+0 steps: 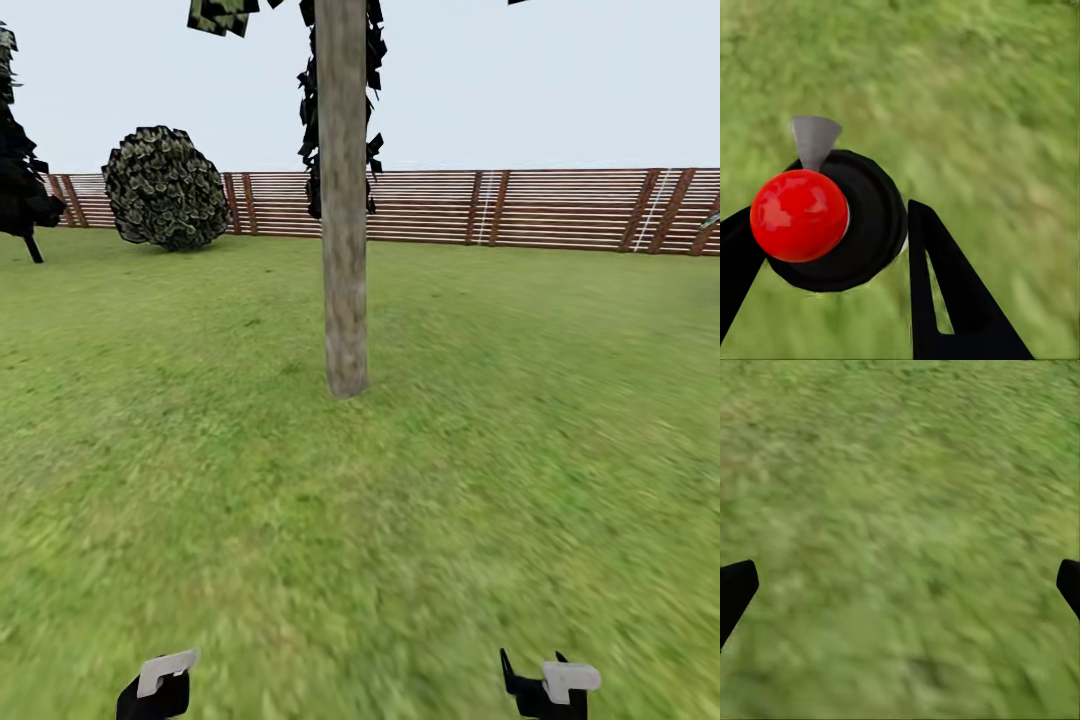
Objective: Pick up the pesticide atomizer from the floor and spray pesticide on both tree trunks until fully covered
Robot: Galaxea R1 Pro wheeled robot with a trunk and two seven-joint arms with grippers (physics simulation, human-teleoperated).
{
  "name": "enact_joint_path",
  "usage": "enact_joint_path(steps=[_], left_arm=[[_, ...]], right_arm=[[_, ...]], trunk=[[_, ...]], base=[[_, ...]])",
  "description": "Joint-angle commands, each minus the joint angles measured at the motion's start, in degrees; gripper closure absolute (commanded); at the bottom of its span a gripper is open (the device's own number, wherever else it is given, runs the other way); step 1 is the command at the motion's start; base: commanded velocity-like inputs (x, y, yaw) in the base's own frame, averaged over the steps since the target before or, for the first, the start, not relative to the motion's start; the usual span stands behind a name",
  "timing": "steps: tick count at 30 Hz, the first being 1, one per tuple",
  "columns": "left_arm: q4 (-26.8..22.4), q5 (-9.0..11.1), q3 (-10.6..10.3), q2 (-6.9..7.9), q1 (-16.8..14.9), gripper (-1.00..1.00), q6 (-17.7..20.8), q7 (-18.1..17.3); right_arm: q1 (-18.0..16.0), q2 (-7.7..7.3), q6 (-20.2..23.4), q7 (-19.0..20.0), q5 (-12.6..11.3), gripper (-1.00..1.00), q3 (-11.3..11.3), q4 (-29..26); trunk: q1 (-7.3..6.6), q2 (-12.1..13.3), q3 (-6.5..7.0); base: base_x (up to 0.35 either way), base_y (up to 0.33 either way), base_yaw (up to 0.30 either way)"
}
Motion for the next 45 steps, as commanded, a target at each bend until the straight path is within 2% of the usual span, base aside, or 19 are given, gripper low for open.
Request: enact_joint_path(steps=[1, 21, 30, 45], left_arm=[[0.0, 0.5, -0.1, 0.0, 0.0, 1.0, -0.2, -0.1], [0.0, 0.5, -0.1, -0.05, 0.0, 1.0, -0.2, -0.1], [0.0, 0.5, -0.1, -0.07, 0.0, 1.0, -0.2, -0.1], [0.0, 0.6, -0.1, -0.07, 0.0, 1.0, -0.2, -0.1]], right_arm=[[0.0, 0.02, -0.2, 0.0, 0.1, -1.0, -0.1, 0.0], [0.0, -0.01, -0.2, 0.0, 0.1, -1.0, -0.1, 0.0], [0.0, 0.02, -0.2, 0.0, 0.1, -1.0, -0.1, 0.0], [0.0, 0.02, -0.2, 0.0, 0.1, -1.0, -0.2, 0.0]], trunk=[[0.03, 0.0, -0.05], [0.03, 0.0, -0.05], [0.03, 0.0, 0.27], [0.03, 0.0, 0.29]], base=[[0.338, 0.0, 0.0], [0.338, 0.0, 0.001], [0.338, 0.0, 0.13], [0.338, 0.0, 0.006]])
